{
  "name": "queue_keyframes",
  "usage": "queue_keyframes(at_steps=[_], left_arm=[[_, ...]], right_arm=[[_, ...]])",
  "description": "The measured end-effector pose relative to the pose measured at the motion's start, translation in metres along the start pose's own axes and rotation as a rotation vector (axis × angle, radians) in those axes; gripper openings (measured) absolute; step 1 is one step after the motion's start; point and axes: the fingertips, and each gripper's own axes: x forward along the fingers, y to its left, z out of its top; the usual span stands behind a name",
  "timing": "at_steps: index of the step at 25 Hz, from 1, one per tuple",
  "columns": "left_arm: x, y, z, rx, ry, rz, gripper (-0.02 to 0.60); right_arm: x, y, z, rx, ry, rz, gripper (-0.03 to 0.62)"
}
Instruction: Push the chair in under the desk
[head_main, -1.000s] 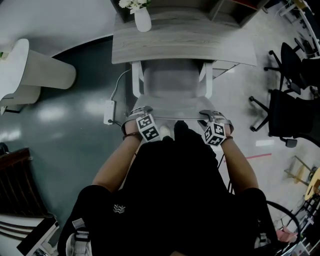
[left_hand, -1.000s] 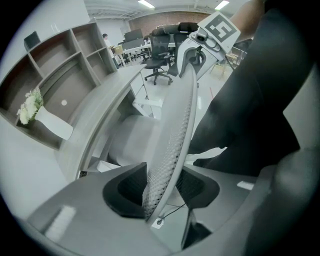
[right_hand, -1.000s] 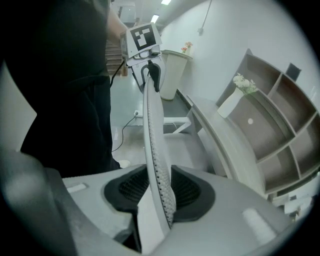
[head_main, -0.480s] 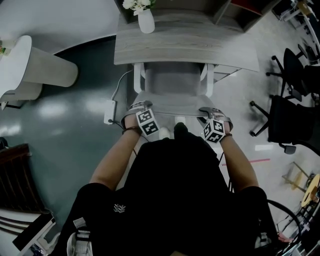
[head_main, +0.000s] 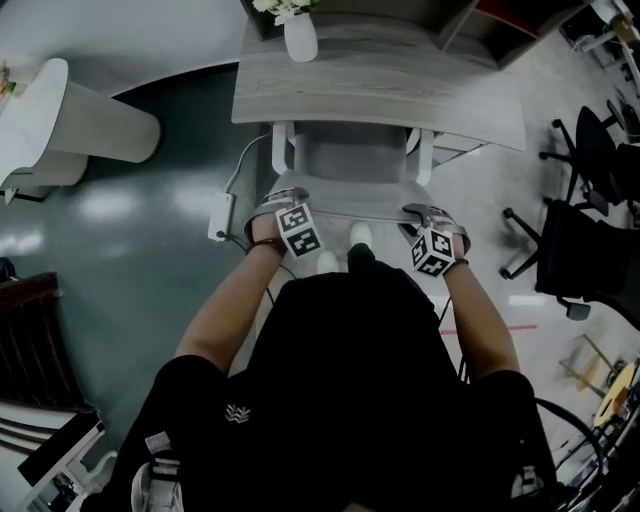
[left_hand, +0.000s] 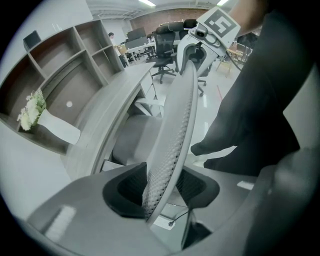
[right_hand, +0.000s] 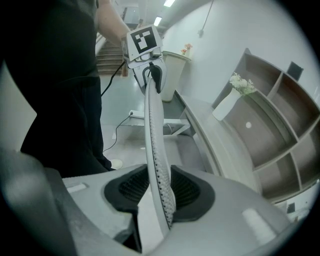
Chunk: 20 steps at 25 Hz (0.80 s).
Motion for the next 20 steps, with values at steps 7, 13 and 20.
queue_keyframes(at_steps=[7, 13, 20], left_arm=[[0.006, 0.02, 0.009, -0.016, 0.01, 0.003, 0.184], [0.013, 0.038, 0.017, -0.025, 0.022, 0.006, 0.184], [0.016, 0.041, 0.014, -0.015, 0.034, 0.009, 0.187]], right_arm=[[0.005, -0.025, -0.003, -0.014, -0.007, 0.0, 0.137], [0.01, -0.046, -0.006, -0.028, -0.014, 0.003, 0.137], [0.015, -0.047, -0.006, -0.056, -0.048, 0.033, 0.137]])
